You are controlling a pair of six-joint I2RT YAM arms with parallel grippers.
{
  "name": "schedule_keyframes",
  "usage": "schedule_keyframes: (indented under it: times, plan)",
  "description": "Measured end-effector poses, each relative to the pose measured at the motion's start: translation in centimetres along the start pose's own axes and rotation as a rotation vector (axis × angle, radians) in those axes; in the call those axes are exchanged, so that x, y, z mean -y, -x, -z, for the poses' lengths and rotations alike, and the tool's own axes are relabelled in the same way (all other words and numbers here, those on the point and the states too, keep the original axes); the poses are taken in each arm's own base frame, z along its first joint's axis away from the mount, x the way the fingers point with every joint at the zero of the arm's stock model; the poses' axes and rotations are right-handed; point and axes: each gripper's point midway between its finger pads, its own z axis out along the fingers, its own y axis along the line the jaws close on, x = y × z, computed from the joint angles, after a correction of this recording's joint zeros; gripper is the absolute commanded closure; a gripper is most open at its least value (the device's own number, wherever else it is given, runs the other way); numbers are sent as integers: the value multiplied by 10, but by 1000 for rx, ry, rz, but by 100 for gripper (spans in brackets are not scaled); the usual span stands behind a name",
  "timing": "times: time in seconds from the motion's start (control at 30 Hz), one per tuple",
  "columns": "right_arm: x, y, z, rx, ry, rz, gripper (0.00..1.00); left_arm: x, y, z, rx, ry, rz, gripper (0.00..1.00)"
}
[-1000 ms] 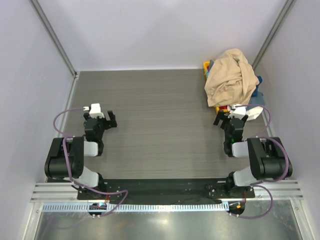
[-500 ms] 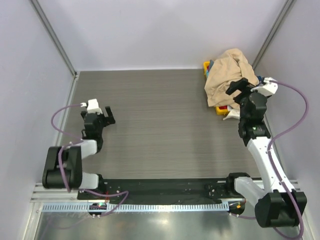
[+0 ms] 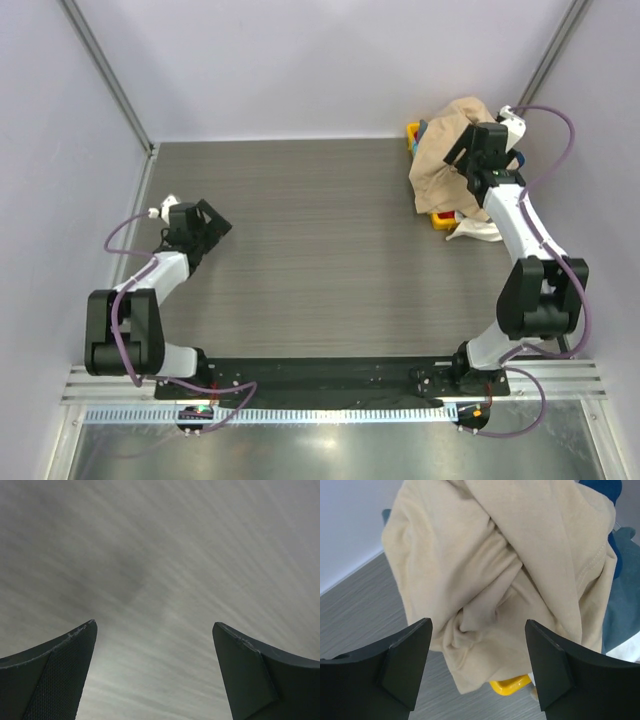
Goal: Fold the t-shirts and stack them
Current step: Grab the tshirt from the pile, then move the tshirt to the center of the board
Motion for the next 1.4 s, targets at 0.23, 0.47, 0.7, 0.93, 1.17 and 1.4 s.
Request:
schedule_keyframes:
  times: [0.23, 0.47, 0.7, 0.93, 1.17, 1.4]
  plan:
    - [2, -16, -36, -70, -50, 9, 65, -6, -3, 21, -2, 4, -6, 2]
    - [-20, -8, -38, -102, 10, -7, 99, -13, -6, 23, 8, 12, -26, 3]
    - [-150, 8, 31, -88, 352, 92, 99, -17, -11, 22, 2, 18, -27, 5]
    - [-272, 58, 221, 76, 855, 116, 93, -12, -4, 29, 32, -7, -19, 7]
    - [-180, 59, 179, 154, 566, -33, 6, -12, 6, 47, 70, 4, 8, 7]
    - [-42, -164, 37, -365, 67, 73, 9, -17, 11, 70, 100, 17, 35, 7]
